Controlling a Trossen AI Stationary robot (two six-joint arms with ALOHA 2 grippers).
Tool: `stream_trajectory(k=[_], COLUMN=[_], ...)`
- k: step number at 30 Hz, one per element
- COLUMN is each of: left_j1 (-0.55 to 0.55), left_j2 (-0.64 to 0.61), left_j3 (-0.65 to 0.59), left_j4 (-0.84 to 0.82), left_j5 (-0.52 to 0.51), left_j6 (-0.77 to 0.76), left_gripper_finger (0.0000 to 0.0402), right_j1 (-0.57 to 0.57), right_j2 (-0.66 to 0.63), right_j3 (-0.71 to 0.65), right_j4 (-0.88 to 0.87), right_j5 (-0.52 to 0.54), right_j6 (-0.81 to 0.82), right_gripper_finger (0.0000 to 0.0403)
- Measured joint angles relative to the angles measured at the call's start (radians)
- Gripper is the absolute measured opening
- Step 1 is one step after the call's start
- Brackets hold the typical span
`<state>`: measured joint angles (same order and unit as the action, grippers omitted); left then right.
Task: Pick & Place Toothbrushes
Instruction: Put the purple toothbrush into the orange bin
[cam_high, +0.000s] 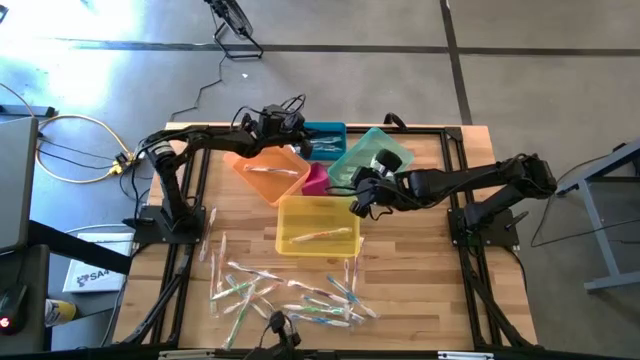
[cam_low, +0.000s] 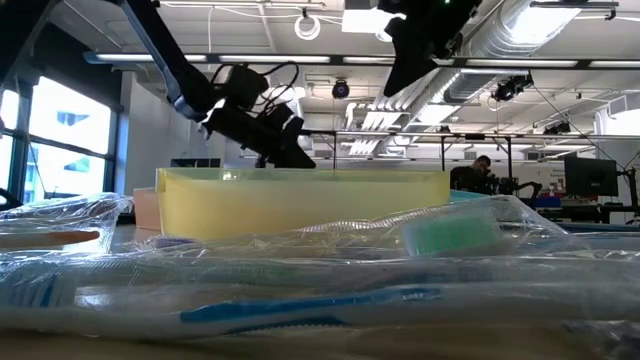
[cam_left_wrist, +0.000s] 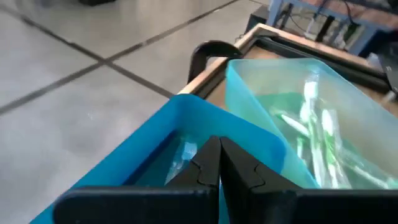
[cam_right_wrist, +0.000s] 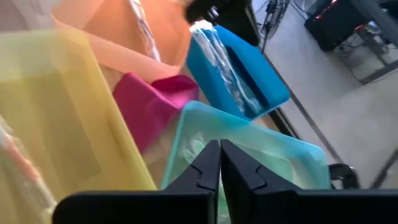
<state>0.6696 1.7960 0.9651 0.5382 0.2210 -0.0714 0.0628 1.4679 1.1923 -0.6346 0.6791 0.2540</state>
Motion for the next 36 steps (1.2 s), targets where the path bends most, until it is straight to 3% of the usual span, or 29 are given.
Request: stream_trajectory(k=[7, 12, 21, 28, 36], left_j1=[-0.017, -0.017, -0.074, -0.123, -0.201], left_j2=[-0.157, -0.340, -0.731, -1.051, -1.317], left_j3=[-0.120, -0.267, -0.519, -0.571, -0.571], left_j4=[0.003, 0.012, 0.031, -0.247, -0.515], left_j5=[-0.009, -0.006, -0.008, 0.006, -0.024], left_j6=[0.058, 0.087, 0.102, 0.101, 0.101], left_gripper_finger=[0.0000, 0.0000, 0.0000, 0.0000, 0.0000], right_j1=[-0.025, -0.039, -0.047, -0.047, -0.048], right_j2=[-0.057, -0.118, -0.343, -0.522, -0.656], right_j3=[0.000, -0.010, -0.341, -0.561, -0.687], right_j4=[-0.013, 0.013, 0.426, 0.659, 0.798], right_j5=[-0.060, -0.091, -0.218, -0.274, -0.349], right_j6=[-0.042, -0.076, -0.130, -0.133, -0.218], right_gripper_finger=[0.0003, 0.0004, 0.0004, 0.0004, 0.0004])
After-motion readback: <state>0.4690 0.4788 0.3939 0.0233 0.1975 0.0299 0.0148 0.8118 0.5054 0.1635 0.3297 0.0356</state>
